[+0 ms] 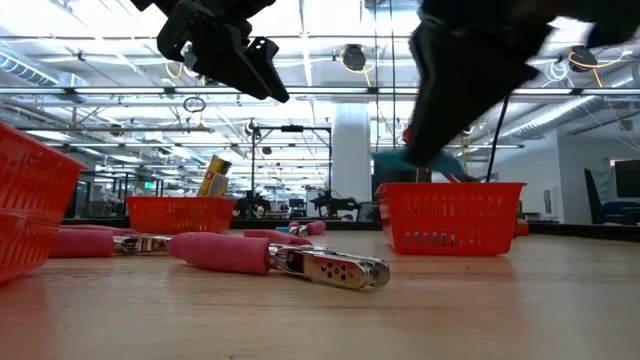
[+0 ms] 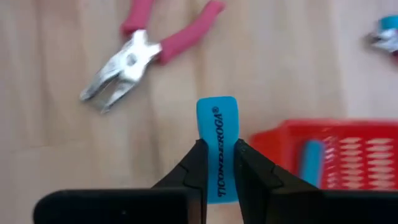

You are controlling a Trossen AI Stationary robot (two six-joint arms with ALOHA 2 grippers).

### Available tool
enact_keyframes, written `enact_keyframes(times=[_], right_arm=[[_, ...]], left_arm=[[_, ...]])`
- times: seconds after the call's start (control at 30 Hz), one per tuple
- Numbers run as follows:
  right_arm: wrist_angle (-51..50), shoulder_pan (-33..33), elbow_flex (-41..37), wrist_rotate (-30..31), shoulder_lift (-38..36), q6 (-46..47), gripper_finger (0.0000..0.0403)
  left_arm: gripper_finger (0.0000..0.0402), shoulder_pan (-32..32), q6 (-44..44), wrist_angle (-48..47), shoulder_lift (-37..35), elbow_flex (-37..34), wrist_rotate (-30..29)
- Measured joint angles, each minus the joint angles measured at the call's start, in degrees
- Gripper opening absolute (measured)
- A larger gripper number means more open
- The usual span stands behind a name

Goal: Pick & Place School Supplies
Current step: Put the blue eraser into the middle red basket

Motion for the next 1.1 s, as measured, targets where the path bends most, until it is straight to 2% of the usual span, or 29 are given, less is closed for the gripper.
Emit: enact_keyframes(times=[0.13, 0.27, 0.4, 0.63, 0.97, 1.0, 1.1], right_arm=[[-2.9, -1.0, 1.0, 3.0, -2.3, -1.6, 0.0038], [-9.9, -2.8, 1.0, 5.5, -5.1, -1.4, 0.0038], [-14.6, -5.5, 0.7, 5.8, -6.3, -1.4, 0.0038], [-11.8, -10.7, -5.5, -1.6, -6.2, -7.3, 0.0038], [-7.4, -14.5, -12.0, -4.9, -6.2, -12.0, 0.0039], [-7.4, -14.8, -12.0, -4.9, -6.2, -12.3, 0.0044], [-5.9, -15.4, -12.0, -4.9, -6.2, -13.0, 0.0098]], left_arm=[[0.0248, 0.0, 0.3, 0.0, 0.0, 0.0, -0.2], [0.0248, 0.0, 0.5, -0.1, 0.0, 0.0, -0.4], [0.0248, 0.0, 0.8, -0.1, 0.0, 0.0, -0.5], [0.0248, 1.3, 1.0, -0.5, -0.2, 0.0, -0.5], [0.0248, 3.8, 1.6, -3.2, -6.3, 0.0, -0.6], [0.0248, 4.0, 1.6, -3.4, -6.9, -0.1, -0.6], [0.0248, 4.7, 1.7, -3.9, -8.6, 0.0, -0.6]])
